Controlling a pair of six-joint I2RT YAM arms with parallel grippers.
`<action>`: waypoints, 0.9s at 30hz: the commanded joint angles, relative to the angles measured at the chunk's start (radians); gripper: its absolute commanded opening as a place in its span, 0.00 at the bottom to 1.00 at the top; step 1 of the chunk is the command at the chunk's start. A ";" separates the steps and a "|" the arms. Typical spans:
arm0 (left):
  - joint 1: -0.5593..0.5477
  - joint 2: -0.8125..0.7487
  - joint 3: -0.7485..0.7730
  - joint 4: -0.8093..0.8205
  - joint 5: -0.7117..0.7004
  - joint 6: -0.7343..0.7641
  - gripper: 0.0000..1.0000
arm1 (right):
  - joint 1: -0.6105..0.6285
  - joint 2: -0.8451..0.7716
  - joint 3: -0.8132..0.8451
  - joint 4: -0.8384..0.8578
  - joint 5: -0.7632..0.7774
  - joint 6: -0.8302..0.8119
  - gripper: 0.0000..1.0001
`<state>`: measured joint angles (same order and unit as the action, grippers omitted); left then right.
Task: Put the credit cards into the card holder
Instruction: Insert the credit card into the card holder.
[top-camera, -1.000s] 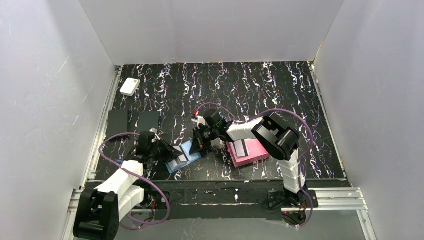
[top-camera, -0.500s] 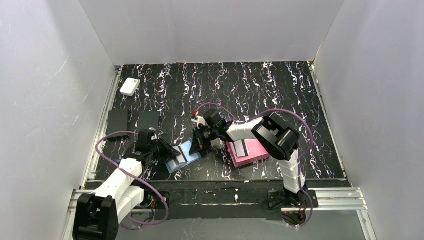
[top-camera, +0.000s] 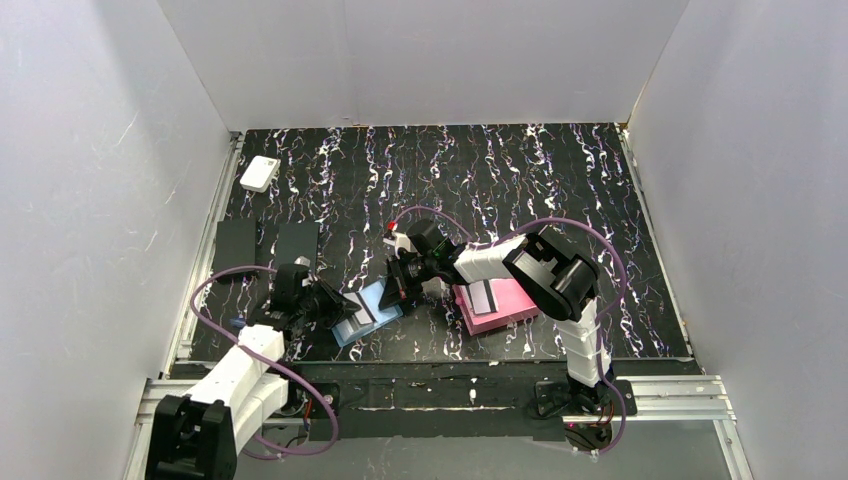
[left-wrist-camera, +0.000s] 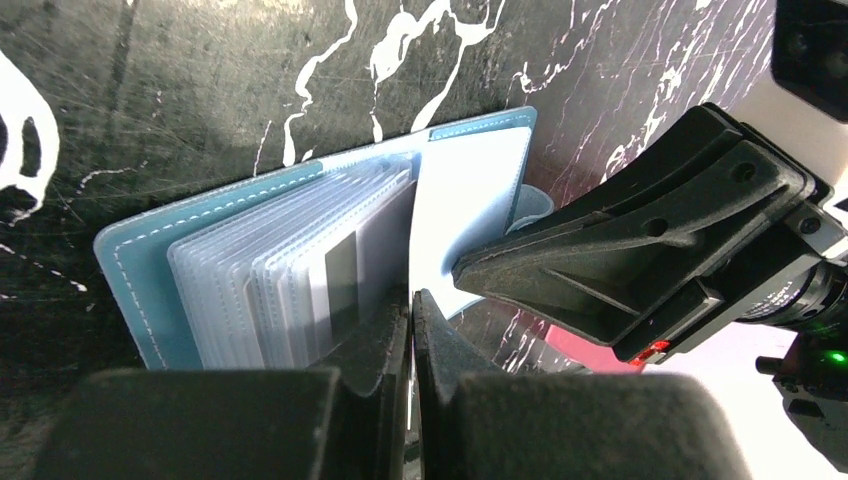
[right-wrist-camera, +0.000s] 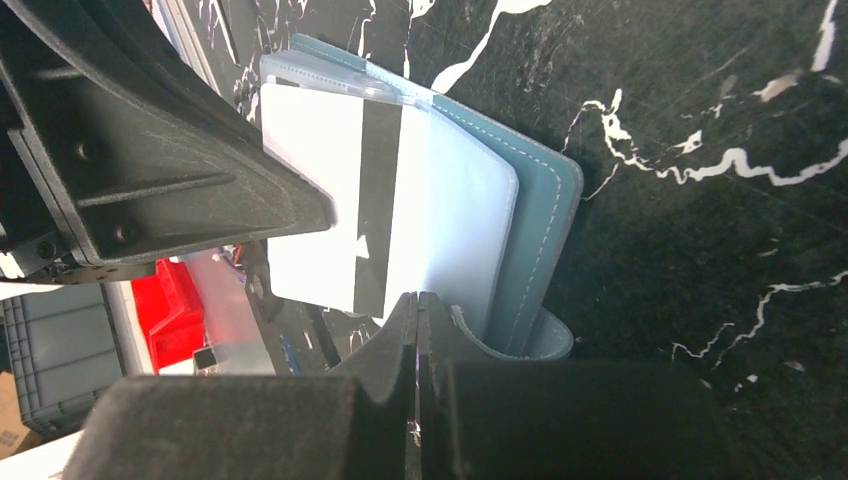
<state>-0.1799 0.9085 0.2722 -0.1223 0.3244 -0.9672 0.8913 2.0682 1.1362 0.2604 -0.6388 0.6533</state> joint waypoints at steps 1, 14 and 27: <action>0.003 -0.056 -0.063 -0.057 -0.160 0.094 0.00 | -0.002 0.006 -0.007 0.016 -0.005 -0.002 0.01; 0.002 0.014 -0.074 0.000 -0.066 0.100 0.00 | -0.002 0.001 -0.005 0.012 -0.008 0.003 0.01; 0.001 -0.180 -0.047 -0.147 -0.067 0.158 0.00 | -0.002 0.000 0.005 0.008 -0.018 -0.002 0.01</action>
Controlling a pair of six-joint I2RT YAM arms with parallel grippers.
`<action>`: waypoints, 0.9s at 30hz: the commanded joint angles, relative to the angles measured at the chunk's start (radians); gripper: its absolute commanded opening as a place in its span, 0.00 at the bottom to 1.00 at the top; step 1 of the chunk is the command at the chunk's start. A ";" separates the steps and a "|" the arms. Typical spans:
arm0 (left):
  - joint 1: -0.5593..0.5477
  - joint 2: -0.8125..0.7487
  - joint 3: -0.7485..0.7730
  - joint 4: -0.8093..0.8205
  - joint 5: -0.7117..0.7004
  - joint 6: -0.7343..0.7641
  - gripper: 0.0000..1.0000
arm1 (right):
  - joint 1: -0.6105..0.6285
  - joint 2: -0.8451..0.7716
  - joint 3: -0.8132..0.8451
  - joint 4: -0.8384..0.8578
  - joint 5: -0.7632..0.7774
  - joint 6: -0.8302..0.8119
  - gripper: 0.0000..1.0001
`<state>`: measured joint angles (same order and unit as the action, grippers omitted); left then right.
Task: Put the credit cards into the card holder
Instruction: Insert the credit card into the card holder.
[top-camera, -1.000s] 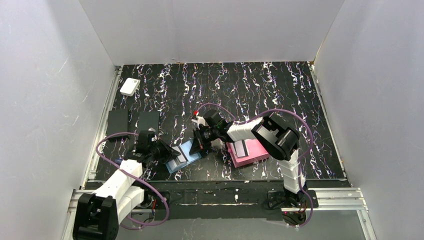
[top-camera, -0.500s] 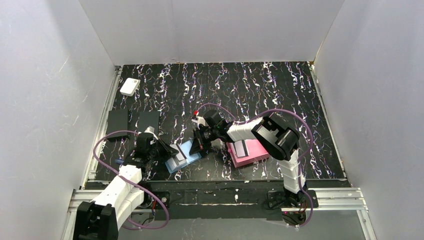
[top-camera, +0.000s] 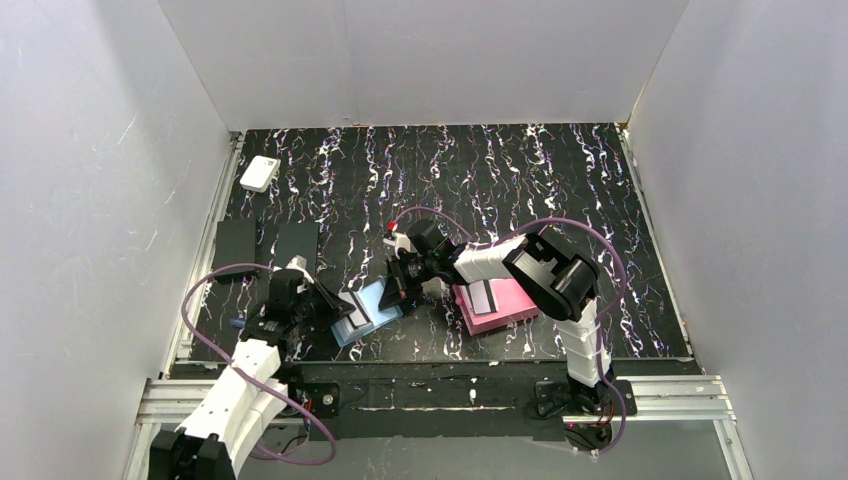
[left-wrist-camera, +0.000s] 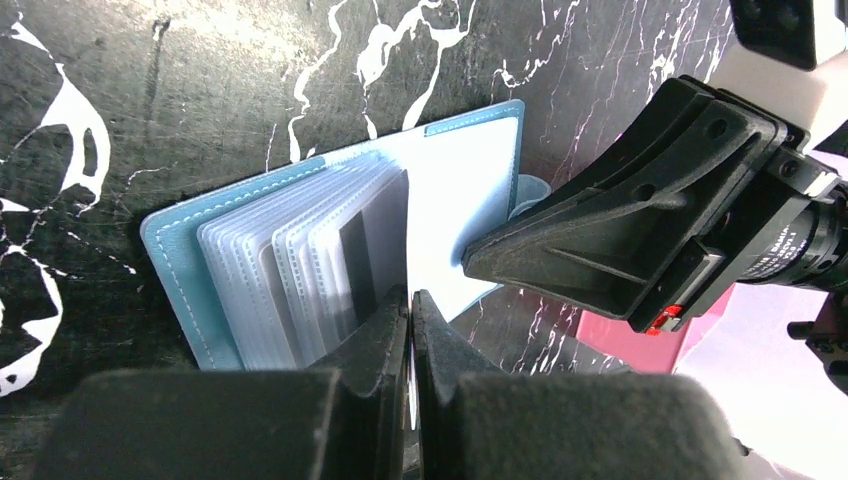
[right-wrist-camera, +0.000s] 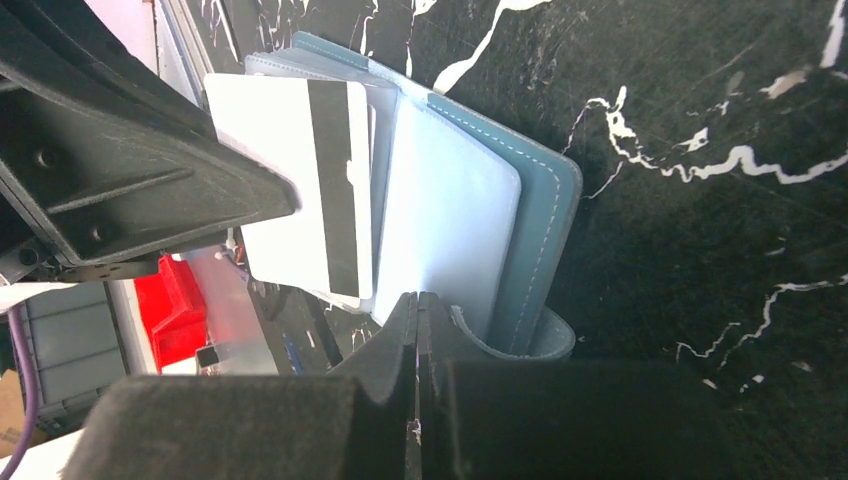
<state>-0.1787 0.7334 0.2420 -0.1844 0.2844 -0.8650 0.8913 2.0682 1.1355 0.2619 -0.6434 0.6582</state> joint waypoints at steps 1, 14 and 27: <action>-0.001 0.024 -0.019 -0.069 0.001 0.053 0.00 | -0.002 -0.002 0.005 0.007 -0.012 -0.007 0.01; -0.001 0.197 -0.058 0.130 0.073 -0.031 0.00 | -0.002 -0.001 -0.005 0.022 -0.010 0.004 0.01; -0.001 0.246 -0.003 0.045 0.098 -0.035 0.00 | -0.002 -0.001 -0.006 0.025 -0.013 0.005 0.01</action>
<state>-0.1780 0.9329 0.2192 0.0040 0.4042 -0.9421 0.8913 2.0682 1.1347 0.2623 -0.6476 0.6598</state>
